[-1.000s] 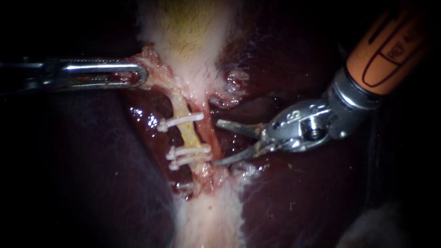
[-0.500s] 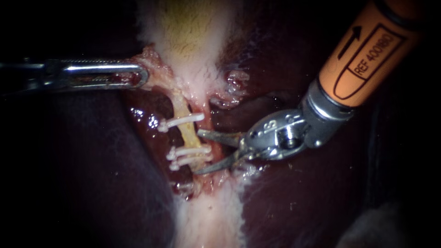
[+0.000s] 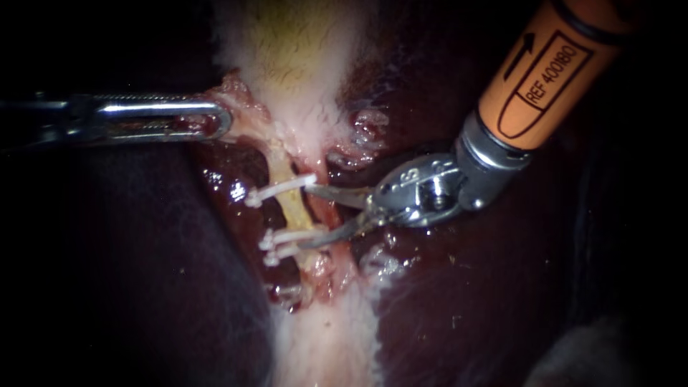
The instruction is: Go to the cutting position left tube
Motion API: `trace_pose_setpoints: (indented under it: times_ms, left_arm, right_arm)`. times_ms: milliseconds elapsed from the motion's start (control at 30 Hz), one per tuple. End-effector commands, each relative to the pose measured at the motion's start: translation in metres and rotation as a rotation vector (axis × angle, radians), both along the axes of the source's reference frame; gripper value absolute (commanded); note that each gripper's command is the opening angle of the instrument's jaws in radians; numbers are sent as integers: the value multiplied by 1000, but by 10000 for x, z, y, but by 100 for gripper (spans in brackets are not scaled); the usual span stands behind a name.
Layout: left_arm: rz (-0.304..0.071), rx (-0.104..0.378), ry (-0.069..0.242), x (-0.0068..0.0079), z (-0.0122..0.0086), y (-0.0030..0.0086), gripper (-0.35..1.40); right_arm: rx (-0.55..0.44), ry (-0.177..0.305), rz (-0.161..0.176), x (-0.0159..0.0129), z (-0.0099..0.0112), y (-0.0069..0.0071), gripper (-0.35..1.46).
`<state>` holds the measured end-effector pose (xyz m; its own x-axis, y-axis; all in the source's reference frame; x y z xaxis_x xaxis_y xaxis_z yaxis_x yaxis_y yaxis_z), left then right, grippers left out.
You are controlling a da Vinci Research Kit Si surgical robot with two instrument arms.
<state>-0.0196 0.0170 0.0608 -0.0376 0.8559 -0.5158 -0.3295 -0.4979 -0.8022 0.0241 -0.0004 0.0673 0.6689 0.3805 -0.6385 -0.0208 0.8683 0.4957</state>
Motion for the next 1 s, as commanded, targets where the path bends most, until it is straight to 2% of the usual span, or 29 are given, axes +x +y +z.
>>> trace_pose_setpoints:
  times_ms: [33,300,567,733,833,900,1000]
  left_arm:
    - [1,0,0,0,0,0,-35]
    - [0,0,0,0,0,0,-35]
    - [0,0,0,-1,-1,0,-35]
    - [0,0,0,-1,-1,0,-35]
    - [0,0,0,-1,0,0,-35]
    - [0,0,0,-1,0,0,-35]
    - [1,0,-1,1,1,0,-35]
  right_arm:
    - [1,-2,-4,0,3,0,138]
    - [4,-7,-9,5,25,3,138]
    - [15,-2,-25,19,37,8,138]
    - [31,8,-50,34,45,7,138]
    - [55,31,-60,42,48,3,138]
    - [74,79,-48,45,48,0,138]
    - [103,115,-52,45,45,-5,140]
